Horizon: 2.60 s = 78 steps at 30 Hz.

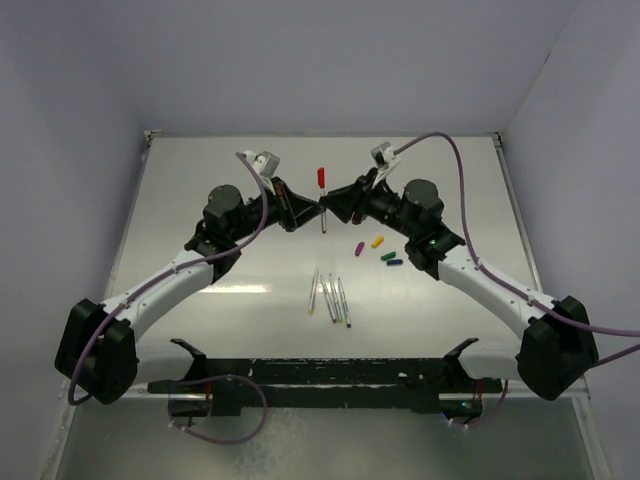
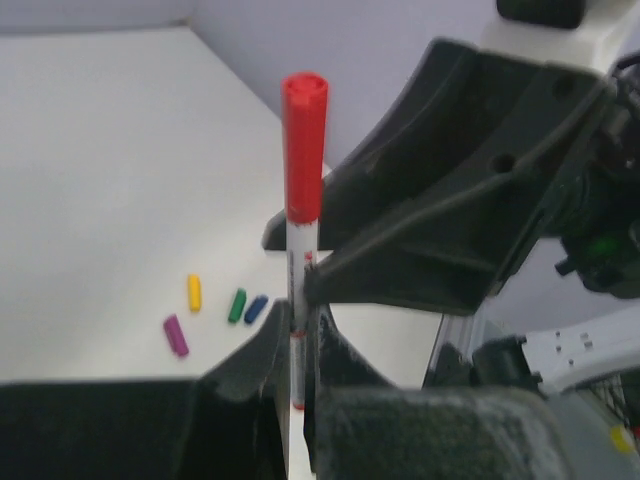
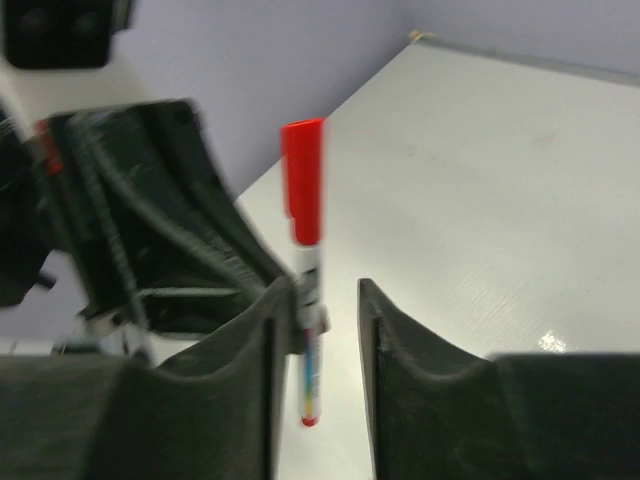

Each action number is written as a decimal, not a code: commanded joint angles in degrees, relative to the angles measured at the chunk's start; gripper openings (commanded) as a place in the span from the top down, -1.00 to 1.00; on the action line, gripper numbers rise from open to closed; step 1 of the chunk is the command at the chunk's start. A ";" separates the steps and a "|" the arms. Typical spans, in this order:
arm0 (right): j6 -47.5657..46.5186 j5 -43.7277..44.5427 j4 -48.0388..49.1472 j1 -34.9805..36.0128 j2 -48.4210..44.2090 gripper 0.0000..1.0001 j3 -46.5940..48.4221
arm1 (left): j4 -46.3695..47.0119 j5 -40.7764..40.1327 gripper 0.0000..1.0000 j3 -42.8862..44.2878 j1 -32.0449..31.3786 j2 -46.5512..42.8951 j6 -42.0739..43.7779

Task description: Insert the pens into the pen caps

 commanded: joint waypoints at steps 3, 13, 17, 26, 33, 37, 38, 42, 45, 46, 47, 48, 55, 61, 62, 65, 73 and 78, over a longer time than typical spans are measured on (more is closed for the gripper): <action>-2.64 0.26 -13.73 1.99 -2.23 -0.06 2.51 | 11.71 -2.90 1.00 -2.02 2.64 -3.55 -3.13; -3.43 13.30 -19.33 1.91 -7.86 -0.69 4.70 | -6.52 -13.14 1.00 -2.95 2.64 -4.18 4.39; -5.08 17.82 -21.78 1.90 -8.50 -0.73 4.88 | -15.43 -18.23 1.00 2.14 2.64 0.81 7.85; -6.36 35.22 -28.77 1.26 -11.54 -0.40 4.15 | -26.36 -26.07 1.00 9.64 2.73 12.69 14.31; -2.25 38.07 -33.41 -4.75 -10.56 0.60 4.78 | -30.15 -29.26 1.00 12.04 2.90 19.99 14.97; -0.93 31.64 -34.02 -9.16 -10.06 0.98 3.98 | -32.42 -29.87 1.00 14.34 2.90 24.14 15.21; -0.92 30.77 -33.72 -9.62 -10.18 1.00 3.51 | -32.61 -30.01 1.00 14.68 2.90 24.91 15.31; 0.43 30.41 -32.78 -10.48 -11.29 1.00 1.78 | -32.96 -30.34 1.00 16.21 3.20 27.44 15.48; 1.26 28.55 -32.93 -11.57 -11.15 1.00 1.32 | -33.60 -30.53 1.00 17.88 3.59 29.49 15.33; 1.37 27.22 -33.19 -11.97 -10.89 1.00 1.37 | -33.75 -30.49 1.00 18.46 3.68 30.10 15.26; 1.43 25.84 -33.33 -12.40 -10.61 1.00 1.45 | -33.84 -30.49 1.00 18.98 3.84 30.72 15.17; 1.50 24.76 -33.32 -12.55 -10.43 1.00 1.28 | -33.75 -30.49 1.00 19.36 3.93 31.21 15.13; 0.70 20.66 -32.47 -12.75 -9.42 1.00 0.44 | -35.08 -30.74 1.00 22.45 4.64 35.39 14.20; -0.55 17.35 -32.85 -12.92 -6.78 0.85 1.36 | -36.22 -31.51 1.00 24.16 4.75 38.03 13.72; -0.48 16.86 -32.65 -13.01 -6.43 0.80 1.30 | -36.57 -31.68 0.97 24.50 4.75 38.47 13.68; -0.10 16.29 -32.40 -13.11 -5.60 0.63 1.39 | -37.56 -31.78 0.90 25.42 4.70 39.37 13.70; -0.68 17.86 -32.23 -13.20 -5.53 -0.04 1.52 | -37.11 -30.99 0.69 26.02 4.75 37.83 14.25; -0.34 21.08 -32.48 -13.20 -6.08 -0.07 1.10 | -37.73 -31.68 0.57 26.30 4.75 34.49 15.01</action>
